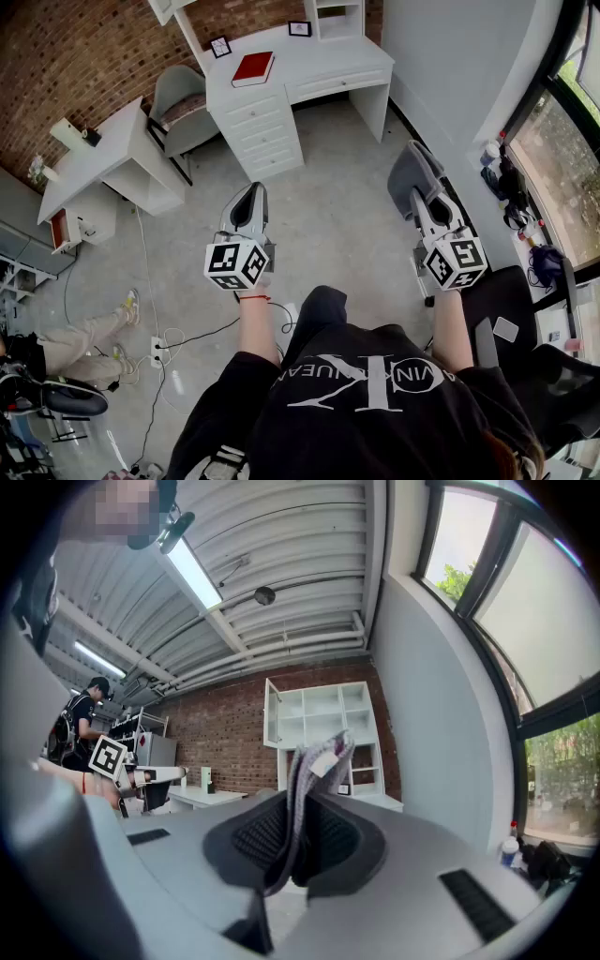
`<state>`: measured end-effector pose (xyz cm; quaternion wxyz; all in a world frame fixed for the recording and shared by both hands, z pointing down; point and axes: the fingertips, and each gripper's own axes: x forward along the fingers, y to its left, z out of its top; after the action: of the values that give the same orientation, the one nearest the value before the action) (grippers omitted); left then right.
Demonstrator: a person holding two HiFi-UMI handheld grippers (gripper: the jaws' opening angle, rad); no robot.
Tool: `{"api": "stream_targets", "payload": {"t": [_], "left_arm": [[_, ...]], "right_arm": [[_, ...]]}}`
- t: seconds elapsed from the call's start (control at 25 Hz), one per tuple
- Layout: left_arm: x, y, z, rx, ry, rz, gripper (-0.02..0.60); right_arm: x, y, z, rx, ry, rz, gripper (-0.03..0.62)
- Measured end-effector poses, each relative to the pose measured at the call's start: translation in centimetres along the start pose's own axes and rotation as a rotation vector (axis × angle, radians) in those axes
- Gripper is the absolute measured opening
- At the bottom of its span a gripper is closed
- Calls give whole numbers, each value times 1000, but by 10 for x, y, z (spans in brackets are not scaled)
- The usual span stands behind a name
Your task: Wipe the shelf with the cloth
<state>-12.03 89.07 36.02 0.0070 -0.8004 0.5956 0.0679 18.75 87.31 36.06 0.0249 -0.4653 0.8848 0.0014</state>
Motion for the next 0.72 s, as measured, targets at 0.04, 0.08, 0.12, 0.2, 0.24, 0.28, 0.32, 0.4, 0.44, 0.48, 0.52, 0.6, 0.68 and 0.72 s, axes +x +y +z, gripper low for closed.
{"api": "stream_targets", "payload": {"t": [0.04,0.08,0.12,0.2,0.24,0.28,0.32,0.4,0.44,0.48,0.52,0.6,0.68,0.72], "left_arm": [[4,4,-3,-1,7,8,11],[8,8,-6,-4,13,15,11],[12,11,-8,-7,18,20,11],[23,15,-13,-14,23,20,11],[30,17,-16,-15,26,17,11],[38,19,-18,-12,30,12,11],[46,22,-21,-8,35,9,11],[63,31,-27,4,48,4,11],[74,38,-31,8,53,3,11],[87,47,-35,9,58,3,11],[102,57,-39,7,62,3,11],[136,80,-47,1,66,-2,11],[176,101,-53,-6,61,-20,11],[198,111,-55,-14,56,-30,11]], "right_arm": [[5,0,-1,-8,3,4,58],[10,0,-3,-14,5,7,57],[14,-1,-5,-18,8,12,58],[25,-5,-10,-16,14,19,57],[31,-9,-14,-11,17,20,57],[38,-13,-17,-6,20,19,57],[47,-18,-21,-3,23,17,57],[67,-26,-28,-5,30,14,57],[80,-30,-31,-9,33,12,57],[94,-36,-34,-13,35,9,57],[110,-42,-35,-17,34,7,57],[145,-55,-38,-20,24,-2,57],[180,-70,-38,-28,9,-21,57],[198,-78,-37,-37,-1,-29,57]]}}
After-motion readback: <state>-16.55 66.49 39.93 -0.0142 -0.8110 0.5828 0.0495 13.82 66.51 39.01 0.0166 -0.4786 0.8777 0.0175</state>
